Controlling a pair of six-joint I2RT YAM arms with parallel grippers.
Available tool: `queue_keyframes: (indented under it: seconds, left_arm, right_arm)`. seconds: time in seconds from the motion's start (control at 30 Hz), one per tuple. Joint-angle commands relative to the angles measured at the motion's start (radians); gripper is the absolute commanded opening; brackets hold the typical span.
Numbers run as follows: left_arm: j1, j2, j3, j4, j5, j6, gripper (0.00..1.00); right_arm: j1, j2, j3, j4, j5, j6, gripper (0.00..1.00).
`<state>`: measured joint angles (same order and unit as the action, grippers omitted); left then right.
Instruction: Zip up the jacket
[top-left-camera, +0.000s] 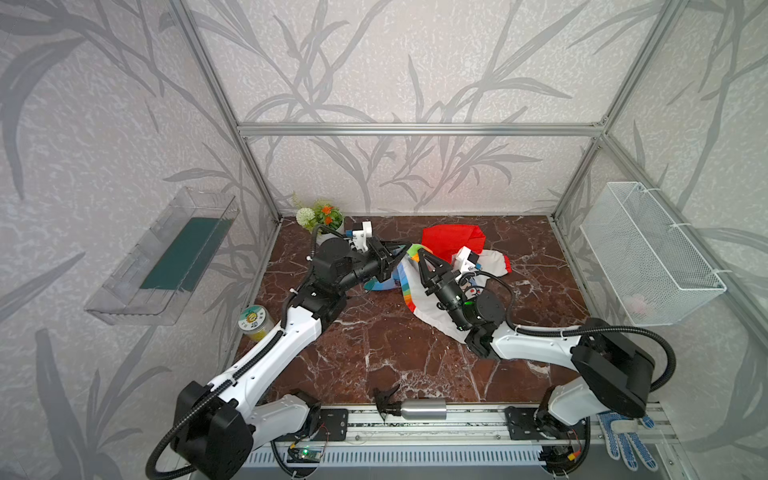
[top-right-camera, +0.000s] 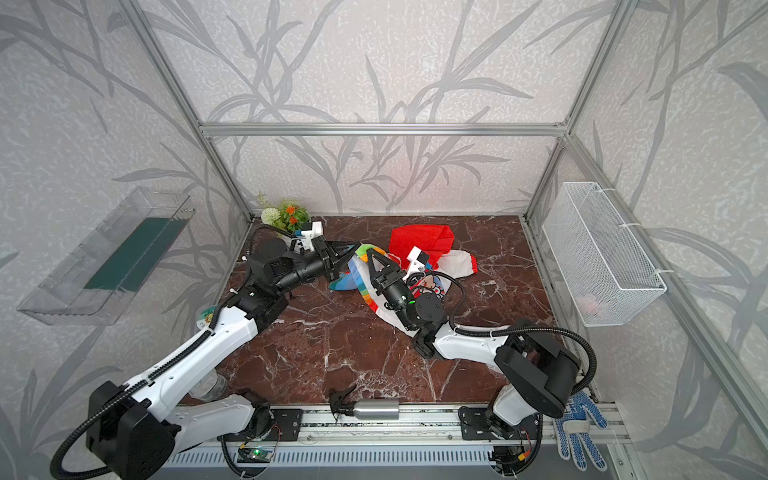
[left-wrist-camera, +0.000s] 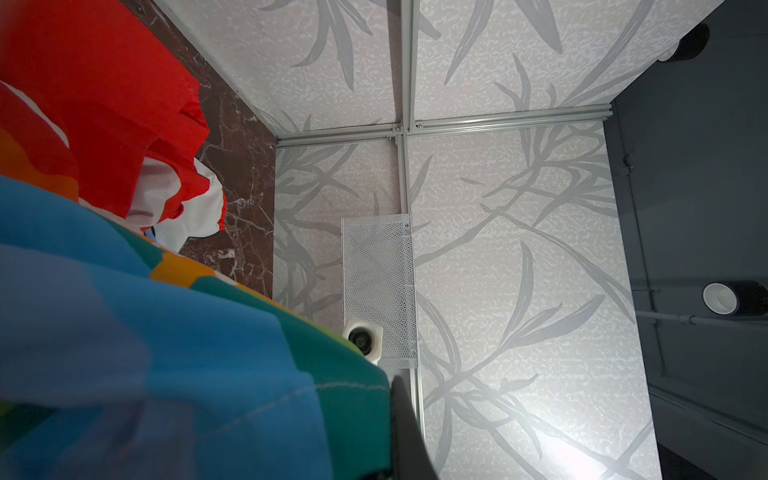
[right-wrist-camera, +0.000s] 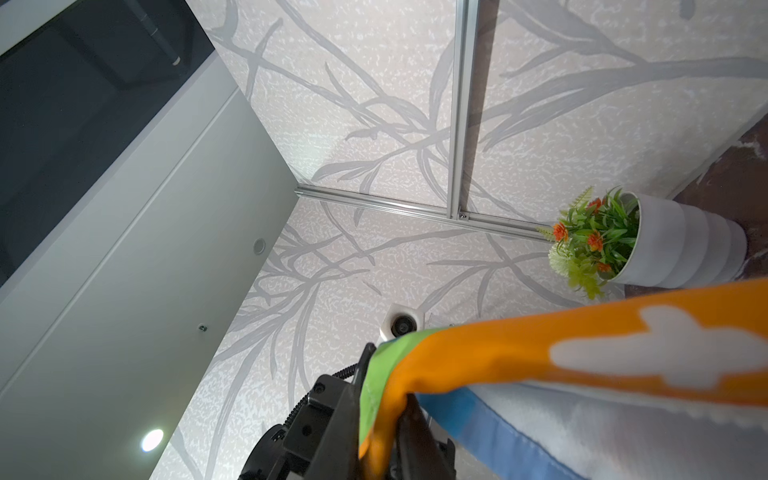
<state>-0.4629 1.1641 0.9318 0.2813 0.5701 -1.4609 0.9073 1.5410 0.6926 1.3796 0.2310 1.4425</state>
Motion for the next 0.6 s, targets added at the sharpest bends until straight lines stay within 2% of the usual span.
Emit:
queue_keyframes:
  seconds: [0.0,0.13,0.23,0.37,0.57]
  left_arm:
    - [-0.003,-0.036,0.019,-0.071,0.022,0.092,0.00]
    - [-0.004,-0.050,0.048,-0.168,0.033,0.224,0.00]
    - [-0.005,-0.052,0.071,-0.263,0.050,0.347,0.00]
    - [-0.004,-0.053,0.086,-0.349,0.081,0.491,0.00]
    - [-0.004,-0.079,0.055,-0.404,0.106,0.587,0.00]
  right_arm:
    - [-0.002,0.029,0.026,0.027,-0.007,0.066,0.09]
    - [-0.002,0.042,-0.008,0.026,-0.017,0.111,0.01]
    - [-0.002,0.045,-0.022,0.012,-0.023,0.150,0.00]
    - [0.007,-0.006,-0.048,-0.176,-0.053,0.243,0.00]
    - [0.006,-0.156,-0.070,-0.465,-0.086,0.256,0.00]
